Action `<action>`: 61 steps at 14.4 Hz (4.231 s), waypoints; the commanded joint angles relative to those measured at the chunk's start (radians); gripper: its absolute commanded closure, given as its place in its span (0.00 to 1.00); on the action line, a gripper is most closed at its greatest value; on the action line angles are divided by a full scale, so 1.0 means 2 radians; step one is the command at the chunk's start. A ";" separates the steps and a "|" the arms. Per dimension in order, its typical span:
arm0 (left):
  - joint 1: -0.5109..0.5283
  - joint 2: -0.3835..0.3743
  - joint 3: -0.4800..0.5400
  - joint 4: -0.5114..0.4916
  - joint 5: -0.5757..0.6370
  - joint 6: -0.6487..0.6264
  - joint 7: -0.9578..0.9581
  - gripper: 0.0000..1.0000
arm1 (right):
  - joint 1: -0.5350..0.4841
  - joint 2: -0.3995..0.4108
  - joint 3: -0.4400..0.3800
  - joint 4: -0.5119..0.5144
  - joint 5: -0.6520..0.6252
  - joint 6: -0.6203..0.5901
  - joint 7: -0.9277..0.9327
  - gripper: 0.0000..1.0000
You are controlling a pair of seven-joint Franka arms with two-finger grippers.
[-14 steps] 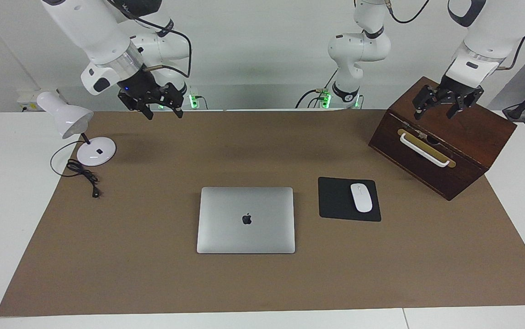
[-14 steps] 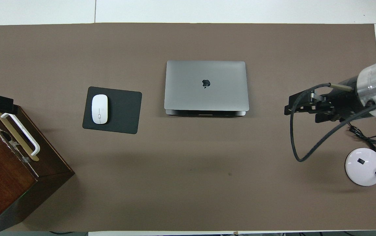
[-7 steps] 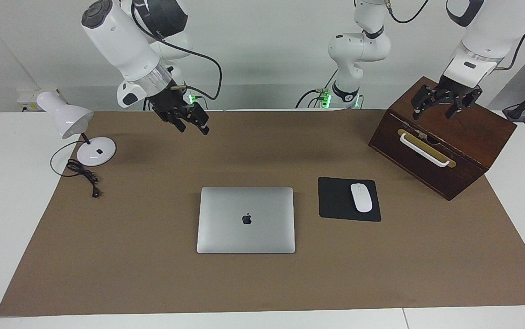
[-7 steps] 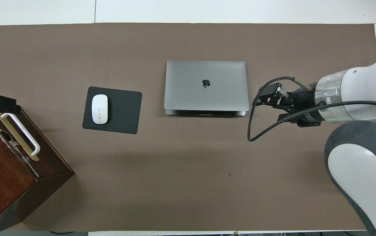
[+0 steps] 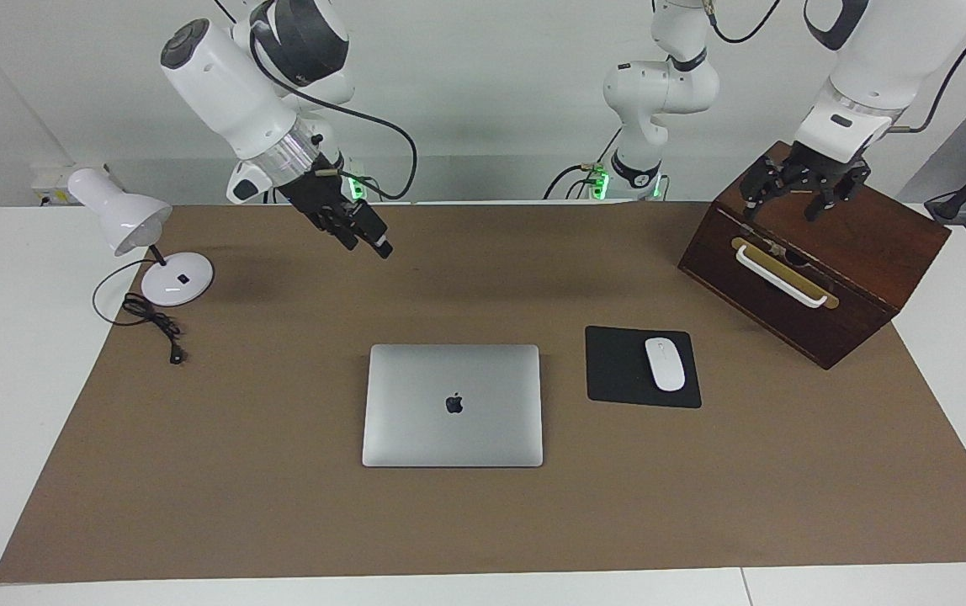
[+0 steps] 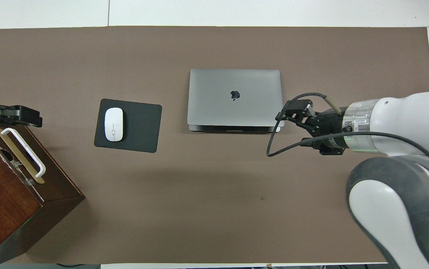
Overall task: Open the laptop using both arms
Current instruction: 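Reach the right gripper toward the laptop's side edge nearest it, then move the left gripper to the laptop's front edge while the right gripper holds, then press the left gripper on the laptop base while the right gripper grips lid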
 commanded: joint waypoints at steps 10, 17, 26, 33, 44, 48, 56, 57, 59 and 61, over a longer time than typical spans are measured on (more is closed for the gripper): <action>-0.050 -0.009 0.004 -0.080 -0.076 0.190 -0.039 1.00 | 0.051 0.038 0.000 -0.073 0.041 0.159 0.017 0.00; -0.116 0.002 0.003 -0.218 -0.076 0.438 0.002 1.00 | 0.054 0.027 0.001 -0.129 0.097 0.233 0.018 0.00; -0.199 0.028 0.004 -0.384 -0.076 0.732 0.091 1.00 | 0.053 0.100 0.054 -0.131 0.193 0.364 0.005 0.00; -0.253 0.090 0.004 -0.443 -0.076 0.893 0.134 1.00 | 0.048 0.170 0.077 -0.076 0.395 0.424 -0.161 0.00; -0.270 0.192 0.003 -0.377 -0.077 0.917 0.128 1.00 | 0.048 0.188 0.080 -0.047 0.418 0.425 -0.180 0.00; -0.268 0.205 0.003 -0.357 -0.077 0.917 0.126 1.00 | 0.048 0.192 0.080 -0.047 0.418 0.425 -0.181 0.00; -0.266 0.232 0.004 -0.328 -0.077 0.917 0.125 1.00 | 0.048 0.194 0.080 -0.045 0.418 0.425 -0.187 0.00; -0.264 0.232 0.003 -0.325 -0.077 0.917 0.125 1.00 | 0.048 0.194 0.080 -0.045 0.418 0.425 -0.187 0.00; -0.261 0.234 0.003 -0.318 -0.077 0.915 0.125 1.00 | 0.048 0.194 0.080 -0.044 0.418 0.425 -0.187 0.00; -0.260 0.241 0.004 -0.313 -0.077 0.915 0.126 1.00 | 0.048 0.195 0.080 -0.044 0.418 0.425 -0.187 0.00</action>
